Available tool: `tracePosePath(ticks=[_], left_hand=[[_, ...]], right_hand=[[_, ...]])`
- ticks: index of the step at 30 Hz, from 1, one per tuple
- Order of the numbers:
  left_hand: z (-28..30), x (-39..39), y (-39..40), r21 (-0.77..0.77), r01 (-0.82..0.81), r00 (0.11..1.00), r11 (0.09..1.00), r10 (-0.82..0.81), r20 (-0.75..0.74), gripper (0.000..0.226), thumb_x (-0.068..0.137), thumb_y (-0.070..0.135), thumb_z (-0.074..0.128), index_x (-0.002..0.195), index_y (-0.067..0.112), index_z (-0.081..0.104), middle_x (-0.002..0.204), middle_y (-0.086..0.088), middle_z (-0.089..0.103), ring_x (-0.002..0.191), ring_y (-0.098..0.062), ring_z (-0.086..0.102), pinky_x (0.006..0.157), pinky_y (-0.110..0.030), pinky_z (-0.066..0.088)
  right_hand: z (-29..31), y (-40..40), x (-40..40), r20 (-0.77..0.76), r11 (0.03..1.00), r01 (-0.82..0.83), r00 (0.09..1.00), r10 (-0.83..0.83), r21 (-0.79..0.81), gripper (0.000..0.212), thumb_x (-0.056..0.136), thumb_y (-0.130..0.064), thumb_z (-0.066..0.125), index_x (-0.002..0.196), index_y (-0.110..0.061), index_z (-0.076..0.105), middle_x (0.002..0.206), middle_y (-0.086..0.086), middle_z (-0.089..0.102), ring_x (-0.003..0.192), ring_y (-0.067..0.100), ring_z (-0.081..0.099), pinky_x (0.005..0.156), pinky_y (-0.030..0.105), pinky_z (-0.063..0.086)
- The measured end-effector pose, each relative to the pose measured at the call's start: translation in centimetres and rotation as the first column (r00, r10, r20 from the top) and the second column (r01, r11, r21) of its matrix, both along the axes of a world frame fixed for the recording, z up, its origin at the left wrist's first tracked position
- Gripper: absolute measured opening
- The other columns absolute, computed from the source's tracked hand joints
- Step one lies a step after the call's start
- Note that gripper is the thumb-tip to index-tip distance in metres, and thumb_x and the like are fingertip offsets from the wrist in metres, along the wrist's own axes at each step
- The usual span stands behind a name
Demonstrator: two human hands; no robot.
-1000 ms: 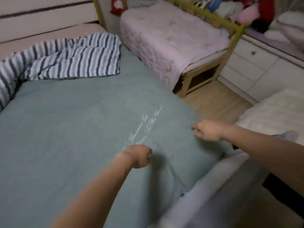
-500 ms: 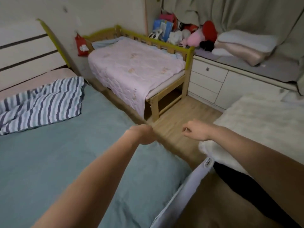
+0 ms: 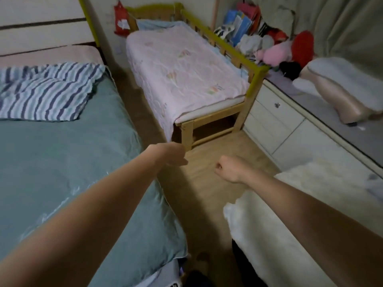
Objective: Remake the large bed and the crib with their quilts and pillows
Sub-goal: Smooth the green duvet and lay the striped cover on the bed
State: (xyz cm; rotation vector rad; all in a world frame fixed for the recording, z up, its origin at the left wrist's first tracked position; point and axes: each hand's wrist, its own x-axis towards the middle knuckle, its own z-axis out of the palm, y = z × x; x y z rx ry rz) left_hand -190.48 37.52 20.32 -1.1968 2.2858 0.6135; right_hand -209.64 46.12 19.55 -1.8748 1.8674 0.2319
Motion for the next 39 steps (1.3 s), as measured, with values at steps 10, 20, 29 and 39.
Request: tracePosePath(ticks=[10,20,29,39], left_hand=[[2.2,5.5,-11.1,-0.077,-0.359,0.932,0.93,0.361,0.024,0.043,0.098,0.039,0.045,0.126,0.009,0.058,0.131,-0.009,0.056,0.117,-0.027,0.054,0.101,-0.039,0.044],[1.9,16.8,-15.7,-0.161,-0.755,0.628,0.636,0.771,0.102,0.044,0.095,0.04,0.049,0.13,0.012,0.054,0.136,-0.009,0.051,0.123,-0.028,0.05,0.102,-0.04,0.043],[1.8,19.8,-28.1,-0.25,-0.889,0.383,0.384,0.922,0.055,0.045,0.095,0.04,0.047,0.134,0.016,0.049,0.136,-0.006,0.048,0.126,-0.027,0.045,0.101,-0.041,0.043],[-8.3,29.6,-42.1,-0.217,-0.933,0.29,0.287,0.957,0.016,0.05,0.094,0.036,0.05,0.138,0.016,0.04,0.143,-0.007,0.035,0.135,-0.026,0.031,0.101,-0.045,0.041]], right_hand=[[-2.0,-17.7,2.0,-0.043,0.968,-0.226,0.974,0.222,-0.111,0.024,0.094,-0.024,0.045,0.096,-0.012,0.066,0.098,0.008,0.066,0.087,0.027,0.062,0.075,0.037,0.053],[-0.7,-35.0,13.4,-0.184,0.601,-0.765,0.641,0.745,-0.23,0.033,0.097,-0.031,0.04,0.117,-0.013,0.059,0.121,0.009,0.053,0.115,0.027,0.047,0.096,0.038,0.038],[-2.1,-53.0,20.5,-0.187,0.387,-0.904,0.419,0.889,-0.184,0.036,0.096,-0.034,0.04,0.122,-0.014,0.056,0.127,0.008,0.047,0.122,0.027,0.041,0.102,0.039,0.035],[-9.1,-67.5,34.4,-0.18,0.333,-0.94,0.342,0.922,-0.08,0.033,0.095,-0.023,0.042,0.125,-0.01,0.049,0.127,0.012,0.05,0.12,0.03,0.047,0.099,0.038,0.037]])
